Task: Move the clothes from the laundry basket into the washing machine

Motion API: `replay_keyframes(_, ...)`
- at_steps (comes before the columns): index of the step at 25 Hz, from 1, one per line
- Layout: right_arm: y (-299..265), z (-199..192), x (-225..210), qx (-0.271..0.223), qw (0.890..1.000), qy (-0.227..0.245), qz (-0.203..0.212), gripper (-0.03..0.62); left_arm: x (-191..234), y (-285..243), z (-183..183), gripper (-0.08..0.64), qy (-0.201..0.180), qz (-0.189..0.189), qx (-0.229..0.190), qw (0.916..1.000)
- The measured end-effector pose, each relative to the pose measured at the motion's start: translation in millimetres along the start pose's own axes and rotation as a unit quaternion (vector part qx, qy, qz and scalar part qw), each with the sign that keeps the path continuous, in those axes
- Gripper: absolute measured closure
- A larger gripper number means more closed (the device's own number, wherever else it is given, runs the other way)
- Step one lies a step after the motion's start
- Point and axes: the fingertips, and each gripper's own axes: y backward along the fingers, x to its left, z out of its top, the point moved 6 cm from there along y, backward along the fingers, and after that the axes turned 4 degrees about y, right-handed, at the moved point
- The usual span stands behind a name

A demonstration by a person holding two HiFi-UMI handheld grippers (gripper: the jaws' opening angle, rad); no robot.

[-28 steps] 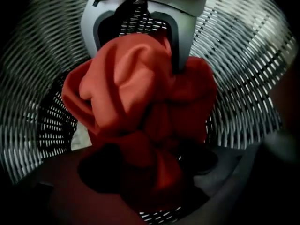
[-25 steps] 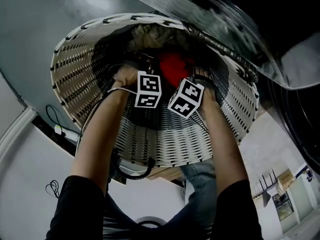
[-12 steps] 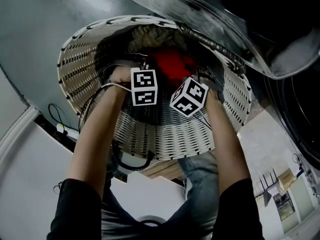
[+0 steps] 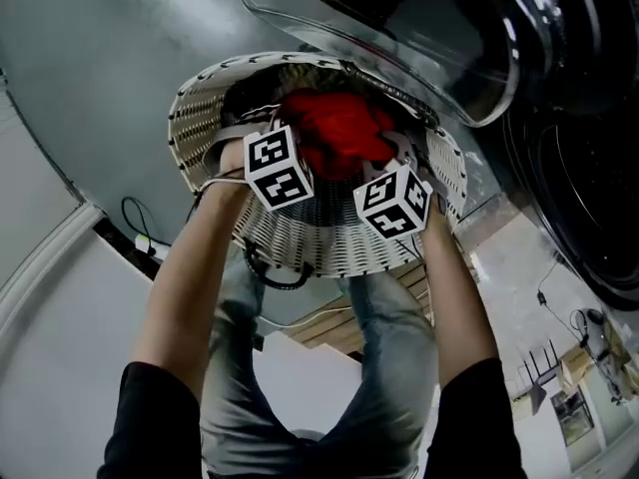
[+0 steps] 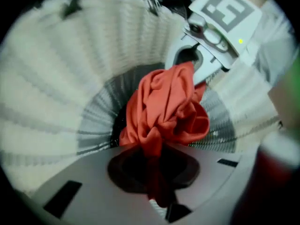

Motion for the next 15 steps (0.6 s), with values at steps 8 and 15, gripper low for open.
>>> replay_keyframes(8,83.9,31.3,-5.5,-0.078,0.991,-0.101,-0.030,0.503,3.4,94.9,15.0,0.499,0.083,0.025,-0.070,0.9938)
replay_keyframes(15,167.9,60.1,-10.7,-0.146,0.974,-0.163,-0.063,0.507,-8.4,176.5,35.2,0.499,0.140,0.037,-0.131,0.9808)
